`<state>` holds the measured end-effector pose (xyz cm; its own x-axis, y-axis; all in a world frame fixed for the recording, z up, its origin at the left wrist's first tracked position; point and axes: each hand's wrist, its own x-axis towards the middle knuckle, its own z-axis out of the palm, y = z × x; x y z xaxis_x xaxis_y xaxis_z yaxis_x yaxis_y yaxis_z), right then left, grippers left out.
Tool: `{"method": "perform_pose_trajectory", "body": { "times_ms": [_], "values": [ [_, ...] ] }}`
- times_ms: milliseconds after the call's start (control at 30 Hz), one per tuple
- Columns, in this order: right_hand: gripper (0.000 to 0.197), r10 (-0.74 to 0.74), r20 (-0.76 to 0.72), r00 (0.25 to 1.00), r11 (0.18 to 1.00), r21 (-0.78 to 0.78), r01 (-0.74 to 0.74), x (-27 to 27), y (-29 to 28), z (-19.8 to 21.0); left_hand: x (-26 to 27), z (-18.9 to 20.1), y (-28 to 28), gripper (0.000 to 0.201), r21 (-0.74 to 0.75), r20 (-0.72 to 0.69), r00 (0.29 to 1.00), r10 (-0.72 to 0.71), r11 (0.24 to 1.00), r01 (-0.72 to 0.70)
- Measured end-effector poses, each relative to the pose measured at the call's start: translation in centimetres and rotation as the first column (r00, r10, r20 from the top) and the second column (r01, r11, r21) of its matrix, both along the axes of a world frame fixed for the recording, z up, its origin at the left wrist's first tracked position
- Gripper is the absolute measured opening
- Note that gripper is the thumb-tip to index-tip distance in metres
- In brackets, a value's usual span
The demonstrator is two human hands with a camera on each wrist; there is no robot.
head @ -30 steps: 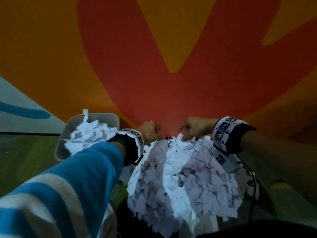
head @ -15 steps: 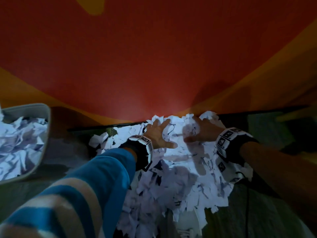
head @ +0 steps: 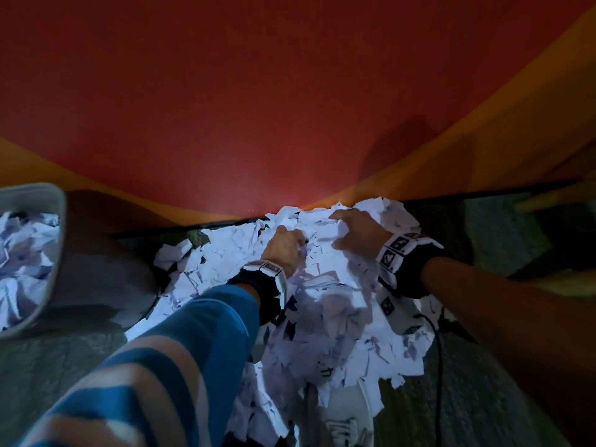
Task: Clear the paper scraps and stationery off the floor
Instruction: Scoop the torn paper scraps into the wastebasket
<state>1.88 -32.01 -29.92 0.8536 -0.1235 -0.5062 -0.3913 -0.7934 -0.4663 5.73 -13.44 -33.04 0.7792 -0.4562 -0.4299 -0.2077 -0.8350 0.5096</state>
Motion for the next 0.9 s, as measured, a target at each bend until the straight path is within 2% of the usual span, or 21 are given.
{"method": "perform_pose_trajectory", "body": {
  "times_ms": [33,200,400,633,767,900],
  "values": [
    [0.066,-0.023,0.002,1.000,1.000,0.010,0.023,0.3,-0.2,0.8,0.4,0.4,0.5,0.011,-0.028,0.014,1.000,0.022,0.999,-0.021],
    [0.073,-0.115,-0.020,0.993,0.992,0.054,0.116,1.4,-0.5,5.4,1.6,5.0,3.0,0.013,-0.123,0.016,0.999,0.044,0.992,-0.042],
    [0.083,-0.050,0.042,0.998,0.997,0.058,0.048,2.6,2.8,13.5,3.7,14.2,7.9,0.010,-0.171,0.104,0.994,0.025,0.985,-0.007],
    [0.085,0.033,0.124,0.992,0.992,0.117,-0.048,4.4,10.1,22.8,4.4,25.4,18.0,0.005,-0.167,0.237,0.968,0.081,0.985,-0.041],
    [0.085,0.097,0.161,0.982,0.985,0.127,-0.118,5.3,16.3,26.8,3.7,28.7,25.2,0.005,-0.183,0.276,0.944,0.180,0.974,-0.132],
    [0.086,0.168,0.160,0.973,0.969,0.153,-0.193,6.4,22.2,29.1,3.1,29.0,32.0,0.004,-0.210,0.304,0.903,0.305,0.946,-0.248]
  ]
}}
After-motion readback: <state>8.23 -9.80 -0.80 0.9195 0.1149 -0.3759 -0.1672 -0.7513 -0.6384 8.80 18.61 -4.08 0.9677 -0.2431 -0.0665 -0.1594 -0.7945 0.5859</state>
